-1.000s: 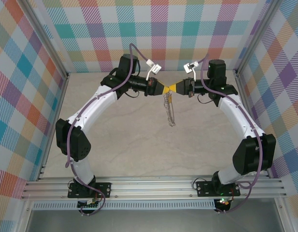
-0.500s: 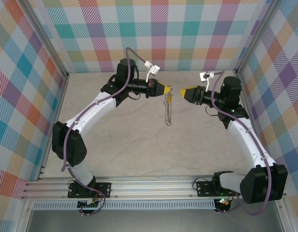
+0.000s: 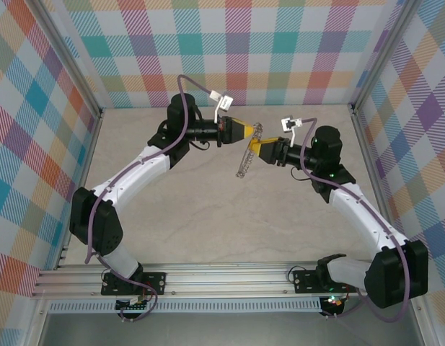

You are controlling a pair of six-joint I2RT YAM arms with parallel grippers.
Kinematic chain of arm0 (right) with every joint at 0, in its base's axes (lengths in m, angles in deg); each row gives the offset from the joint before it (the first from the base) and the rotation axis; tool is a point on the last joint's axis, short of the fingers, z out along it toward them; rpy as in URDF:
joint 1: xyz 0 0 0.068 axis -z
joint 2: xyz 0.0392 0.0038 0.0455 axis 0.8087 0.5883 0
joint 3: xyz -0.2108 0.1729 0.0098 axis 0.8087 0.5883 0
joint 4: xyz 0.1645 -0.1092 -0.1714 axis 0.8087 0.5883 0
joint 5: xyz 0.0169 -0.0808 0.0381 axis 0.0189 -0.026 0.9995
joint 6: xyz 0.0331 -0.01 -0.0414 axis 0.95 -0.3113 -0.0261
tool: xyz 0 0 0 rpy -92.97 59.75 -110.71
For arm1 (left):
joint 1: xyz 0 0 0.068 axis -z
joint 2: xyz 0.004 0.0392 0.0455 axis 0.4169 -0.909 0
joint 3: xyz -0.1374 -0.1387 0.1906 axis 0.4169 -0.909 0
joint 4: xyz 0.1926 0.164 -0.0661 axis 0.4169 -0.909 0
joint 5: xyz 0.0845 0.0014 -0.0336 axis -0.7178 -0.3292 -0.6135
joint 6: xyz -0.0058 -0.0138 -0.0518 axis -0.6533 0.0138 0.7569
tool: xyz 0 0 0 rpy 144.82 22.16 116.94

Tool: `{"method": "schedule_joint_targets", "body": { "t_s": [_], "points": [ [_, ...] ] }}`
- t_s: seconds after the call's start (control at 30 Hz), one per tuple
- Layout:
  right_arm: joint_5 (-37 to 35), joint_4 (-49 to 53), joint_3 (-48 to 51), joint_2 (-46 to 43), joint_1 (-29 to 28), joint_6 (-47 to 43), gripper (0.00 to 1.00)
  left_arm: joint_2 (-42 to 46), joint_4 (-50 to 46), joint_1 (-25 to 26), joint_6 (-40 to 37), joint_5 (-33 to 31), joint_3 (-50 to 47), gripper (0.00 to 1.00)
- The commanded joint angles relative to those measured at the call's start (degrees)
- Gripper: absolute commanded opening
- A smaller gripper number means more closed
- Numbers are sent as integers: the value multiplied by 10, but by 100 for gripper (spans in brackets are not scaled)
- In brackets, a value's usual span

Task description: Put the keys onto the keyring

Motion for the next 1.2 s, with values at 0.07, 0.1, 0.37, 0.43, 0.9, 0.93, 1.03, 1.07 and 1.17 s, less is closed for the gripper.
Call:
{"method": "schedule_joint_targets", "body": {
  "t_s": [0.07,0.1,0.37,0.43,0.9,0.93,1.03,1.07,1.17],
  "points": [
    [-11,-42,1,-6,-12,-3,47,24,84,6,43,0,-12,0],
    [-10,-46,0,-4,-12,-1,47,25,90,7,47,-1,-13,0],
    [8,-78,7,0,-17,10,21,25,112,10,68,-25,-23,0],
    [7,-81,10,-3,-17,12,15,23,120,10,75,-27,-25,0],
    [2,-95,17,3,-17,31,0,34,193,10,124,-75,-67,0],
    [3,-100,14,10,-18,36,0,32,207,10,133,-79,-72,0],
    [5,-106,4,27,-24,42,0,29,230,12,147,-85,-83,0],
    [5,-106,2,31,-26,42,0,28,232,13,149,-86,-85,0],
    [2,-92,-4,38,-26,35,0,28,237,15,152,-91,-90,0]
  ]
}}
